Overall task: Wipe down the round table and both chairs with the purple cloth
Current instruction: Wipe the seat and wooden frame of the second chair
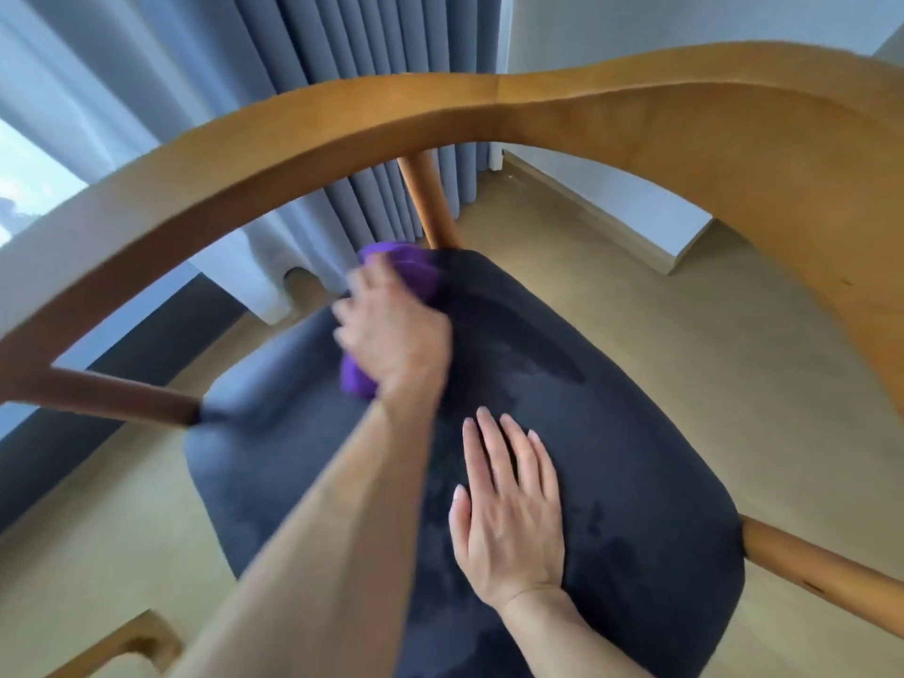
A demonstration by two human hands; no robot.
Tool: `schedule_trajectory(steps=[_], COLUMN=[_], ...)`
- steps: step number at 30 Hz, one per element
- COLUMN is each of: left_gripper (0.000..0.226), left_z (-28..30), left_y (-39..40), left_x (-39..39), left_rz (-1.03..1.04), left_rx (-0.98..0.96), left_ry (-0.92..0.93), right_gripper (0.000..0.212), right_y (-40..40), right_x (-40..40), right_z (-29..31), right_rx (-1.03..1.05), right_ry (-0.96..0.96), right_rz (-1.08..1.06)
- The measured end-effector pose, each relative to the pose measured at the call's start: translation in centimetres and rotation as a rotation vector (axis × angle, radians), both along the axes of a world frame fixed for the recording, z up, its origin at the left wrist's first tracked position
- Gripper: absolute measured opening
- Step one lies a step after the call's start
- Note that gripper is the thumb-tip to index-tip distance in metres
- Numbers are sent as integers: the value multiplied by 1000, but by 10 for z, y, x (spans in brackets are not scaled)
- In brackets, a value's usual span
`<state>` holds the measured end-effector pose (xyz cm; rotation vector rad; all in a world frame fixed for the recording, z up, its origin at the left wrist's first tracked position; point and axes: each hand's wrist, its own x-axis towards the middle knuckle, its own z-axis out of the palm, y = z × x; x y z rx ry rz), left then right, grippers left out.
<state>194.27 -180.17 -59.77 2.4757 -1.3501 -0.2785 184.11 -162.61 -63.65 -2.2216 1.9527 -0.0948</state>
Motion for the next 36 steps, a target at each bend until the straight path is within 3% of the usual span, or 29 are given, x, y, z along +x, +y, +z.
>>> schedule_trajectory(steps=[4, 5, 10, 14, 15, 19, 20, 24, 27, 29, 31, 33, 36], left_gripper=[57, 60, 57, 50, 45, 52, 57, 64, 65, 65, 63, 63, 67], left_z=[-3, -3, -7, -3, -1, 3, 4, 6, 3, -2, -3, -1, 2], left_y=[11, -3, -45, -31, -27, -5, -12, -45, -46, -37, -12, 27, 77], left_x=[-74, -60, 33, -29, -55, -111, -101, -5, 77, 89, 62, 30, 45], left_rz=[-974, -1083, -660, -405, -485, -1272, -1333, -1172, -871, -602, -481, -578, -999], left_rx=[-11, -38, -48, 28, 57, 117, 100, 19, 0, 19, 17, -24, -2], left_ry=[-145, -179, -302, -192, -155, -177, -129, -170, -213, -156, -110, -83, -126], right_gripper=[54, 57, 67, 65, 61, 47, 52, 66, 64, 62, 61, 60, 57], right_y=[4, 3, 2, 2, 3, 4, 4, 1, 0, 1, 1, 0, -1], right_x=[-1, -2, 0, -3, -3, -5, -5, -4, -2, -3, -5, -7, -8], right_z=[-2, -2, -3, -4, -3, -5, -6, -4, -3, -3, -1, 3, 7], right_rx=[-16, -9, -8, -10, -20, -50, -48, -19, -18, -9, -7, -9, -17], right_ry=[-2, -4, -39, -42, -45, -65, -61, -65, -79, -86, -91, -104, -147], right_rz=[21, 17, 14, -1, -1, 6, 1, -7, -24, -35, -40, -45, -59])
